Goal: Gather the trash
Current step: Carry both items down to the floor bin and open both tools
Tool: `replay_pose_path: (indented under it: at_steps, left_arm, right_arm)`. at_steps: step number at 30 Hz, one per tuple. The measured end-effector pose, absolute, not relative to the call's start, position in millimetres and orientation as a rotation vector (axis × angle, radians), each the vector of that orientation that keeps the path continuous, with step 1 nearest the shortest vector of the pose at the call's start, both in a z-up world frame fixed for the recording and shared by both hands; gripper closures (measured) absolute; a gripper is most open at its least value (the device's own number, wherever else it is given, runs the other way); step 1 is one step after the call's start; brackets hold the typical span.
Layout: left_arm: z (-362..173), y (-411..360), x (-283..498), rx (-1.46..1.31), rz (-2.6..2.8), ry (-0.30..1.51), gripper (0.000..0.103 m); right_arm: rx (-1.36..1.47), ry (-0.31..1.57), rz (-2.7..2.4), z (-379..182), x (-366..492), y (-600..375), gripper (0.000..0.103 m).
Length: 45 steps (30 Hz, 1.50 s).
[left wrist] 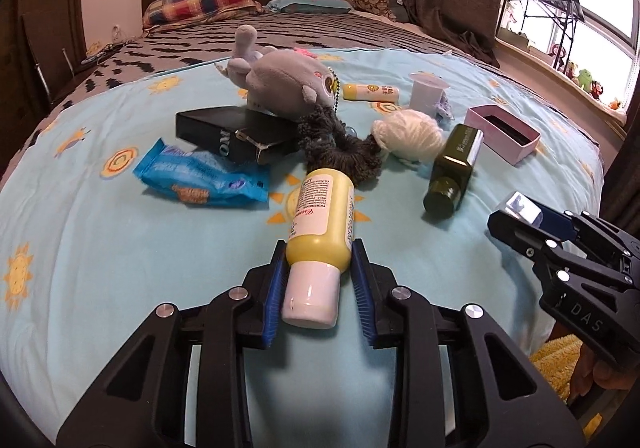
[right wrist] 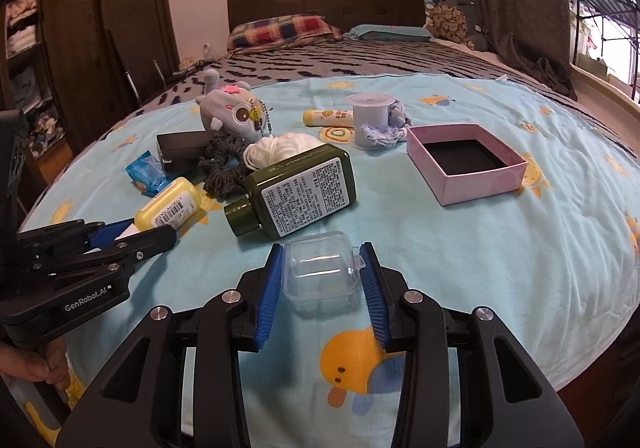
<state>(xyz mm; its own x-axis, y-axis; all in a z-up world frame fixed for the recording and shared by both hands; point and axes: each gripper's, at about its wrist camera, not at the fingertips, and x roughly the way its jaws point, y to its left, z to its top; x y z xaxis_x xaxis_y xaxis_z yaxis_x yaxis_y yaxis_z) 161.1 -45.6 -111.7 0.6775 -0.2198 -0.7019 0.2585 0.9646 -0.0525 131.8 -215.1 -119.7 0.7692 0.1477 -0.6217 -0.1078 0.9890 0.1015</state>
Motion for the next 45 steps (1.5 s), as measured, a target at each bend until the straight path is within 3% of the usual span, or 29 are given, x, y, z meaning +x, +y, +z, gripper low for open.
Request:
replay_pose_path:
  at_steps: [26,34,45]
  left_arm:
    - [-80.4,-22.9,10.0,0.041,-0.272,0.691,0.073]
    - [-109.2,-23.6,-18.8,0.067,-0.299,0.759,0.073]
    - [-192.6,-19.7,-15.4,0.050,-0.354,0.968,0.073]
  right_arm:
    - [-0.011,0.624,0.209,-84.3,9.4,-197.7,0.063]
    - [-0.031,0.736,0.251,-121.8,-10.2,-186.4,0.063]
    - [-0.030,0.920,0.228,-195.5,-5.2,-183.4,0.063]
